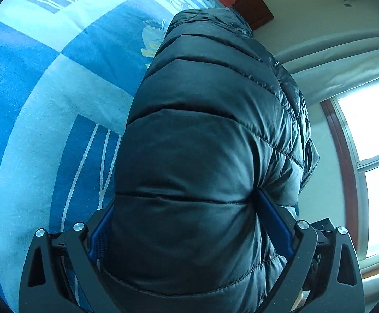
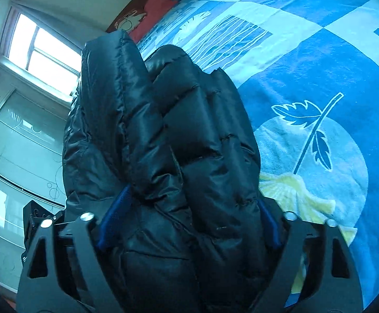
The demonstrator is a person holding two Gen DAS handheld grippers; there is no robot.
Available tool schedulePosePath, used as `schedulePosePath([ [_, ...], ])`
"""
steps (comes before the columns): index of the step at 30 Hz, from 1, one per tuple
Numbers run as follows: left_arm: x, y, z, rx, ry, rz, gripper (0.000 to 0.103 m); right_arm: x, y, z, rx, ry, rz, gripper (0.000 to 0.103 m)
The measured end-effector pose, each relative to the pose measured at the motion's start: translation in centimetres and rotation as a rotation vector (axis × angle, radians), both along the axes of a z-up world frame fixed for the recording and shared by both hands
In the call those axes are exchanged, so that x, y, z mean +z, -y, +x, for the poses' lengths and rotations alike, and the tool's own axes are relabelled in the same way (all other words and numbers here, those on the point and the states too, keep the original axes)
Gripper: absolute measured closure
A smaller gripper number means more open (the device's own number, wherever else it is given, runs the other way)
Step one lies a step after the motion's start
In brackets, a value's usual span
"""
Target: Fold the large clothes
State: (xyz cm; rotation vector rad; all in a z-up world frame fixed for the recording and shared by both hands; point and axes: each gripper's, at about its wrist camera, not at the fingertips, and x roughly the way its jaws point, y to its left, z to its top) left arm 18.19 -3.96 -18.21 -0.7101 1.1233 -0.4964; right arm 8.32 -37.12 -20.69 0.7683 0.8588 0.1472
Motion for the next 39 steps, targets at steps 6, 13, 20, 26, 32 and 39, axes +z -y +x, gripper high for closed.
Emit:
schedulePosePath([
  [6, 0.8, 0.2, -0.9, 0.016, 0.041, 0.03, 0.017, 0.1, -0.2, -0.6, -0.007, 0.039, 0.035, 0.047],
  [13, 1.4, -0.5, -1.1, 0.004, 0.062, 0.035, 0.022, 1.5, -1.1, -2.6, -0.017, 0.093, 0.026, 0.058],
  [20, 2.8, -1.9, -0.7, 0.017, 0.107, 0.063, 0.025, 3.2, -3.7, -2.4, 0.017, 0.167, 0.036, 0.064],
  [26, 4.4, -5.2, 1.2, 0.066, 0.134, 0.081, 0.027, 4.5, -7.7, 1.1, 0.083, 0.205, 0.071, 0.065],
  [32, 6.2, -9.7, 3.7, 0.131, 0.18, 0.121, 0.028, 4.6, -12.0, 5.3, 0.141, 0.225, 0.137, 0.065],
  [39, 4.2, -12.9, 6.6, 0.166, 0.129, 0.129, 0.028, 2.3, -15.2, 9.1, 0.156, 0.16, 0.142, 0.065],
])
